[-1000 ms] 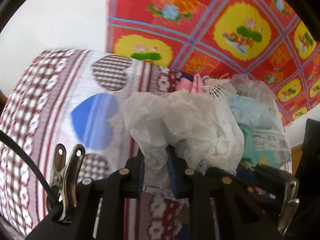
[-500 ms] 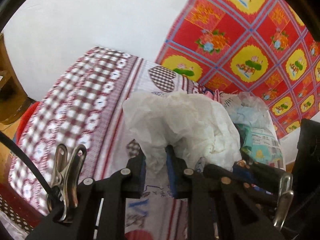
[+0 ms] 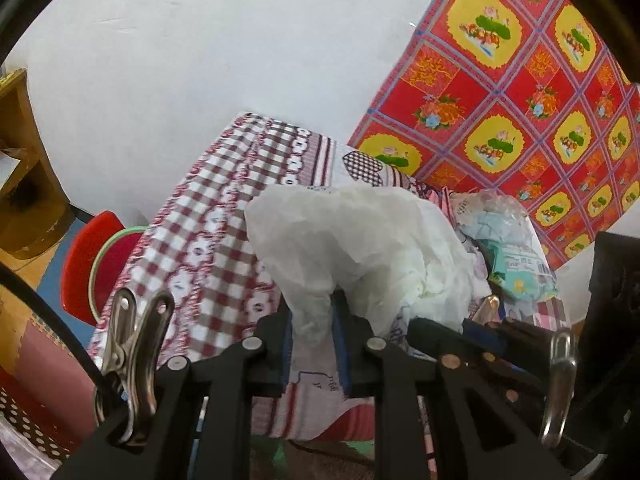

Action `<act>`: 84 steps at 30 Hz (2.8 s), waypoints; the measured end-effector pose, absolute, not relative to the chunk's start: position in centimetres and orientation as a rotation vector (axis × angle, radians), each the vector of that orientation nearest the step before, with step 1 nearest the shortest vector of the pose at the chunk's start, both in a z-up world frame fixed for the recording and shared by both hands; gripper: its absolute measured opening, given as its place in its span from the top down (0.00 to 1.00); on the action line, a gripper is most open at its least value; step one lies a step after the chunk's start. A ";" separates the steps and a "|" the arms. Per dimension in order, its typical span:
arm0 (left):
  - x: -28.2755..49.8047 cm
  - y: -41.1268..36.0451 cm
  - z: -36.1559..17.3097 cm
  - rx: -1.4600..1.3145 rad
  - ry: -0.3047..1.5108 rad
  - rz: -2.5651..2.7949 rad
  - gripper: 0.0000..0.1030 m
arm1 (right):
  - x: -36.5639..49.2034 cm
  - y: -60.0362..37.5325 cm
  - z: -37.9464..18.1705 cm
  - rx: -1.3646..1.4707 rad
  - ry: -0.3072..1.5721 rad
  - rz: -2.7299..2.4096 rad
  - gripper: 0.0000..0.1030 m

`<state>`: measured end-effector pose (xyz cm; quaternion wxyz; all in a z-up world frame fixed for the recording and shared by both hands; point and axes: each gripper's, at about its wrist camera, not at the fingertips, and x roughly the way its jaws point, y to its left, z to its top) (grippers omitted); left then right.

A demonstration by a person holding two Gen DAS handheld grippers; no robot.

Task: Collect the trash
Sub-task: 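Carry the white bag in the left gripper while the right carries the tissue to the bucket, then open both grippers over the red bucket to drop the bag and tissue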

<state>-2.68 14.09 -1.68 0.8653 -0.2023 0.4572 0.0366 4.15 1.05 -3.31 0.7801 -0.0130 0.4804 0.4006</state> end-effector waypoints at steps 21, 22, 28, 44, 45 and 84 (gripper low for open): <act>-2.3 20.8 -4.0 -0.466 0.997 0.166 0.83 | 7.2 9.9 -4.7 -0.144 1.051 1.035 0.87; -2.4 21.5 -3.9 -0.475 0.986 0.187 0.83 | 7.4 10.7 -4.8 -0.158 1.050 1.054 0.87; -3.9 25.8 -4.4 -0.541 0.947 0.318 0.83 | 7.4 17.2 -5.3 -0.262 1.059 1.175 0.87; -5.4 37.3 -10.0 -0.627 0.981 0.452 0.83 | 6.5 31.8 -11.3 -0.507 1.137 1.178 0.87; -5.3 37.8 -10.5 -0.630 0.989 0.451 0.83 | 6.7 32.4 -11.8 -0.525 1.144 1.164 0.87; -1.2 43.8 -19.5 -0.647 1.150 0.375 0.72 | 9.4 34.8 -16.1 -0.441 1.304 0.882 0.76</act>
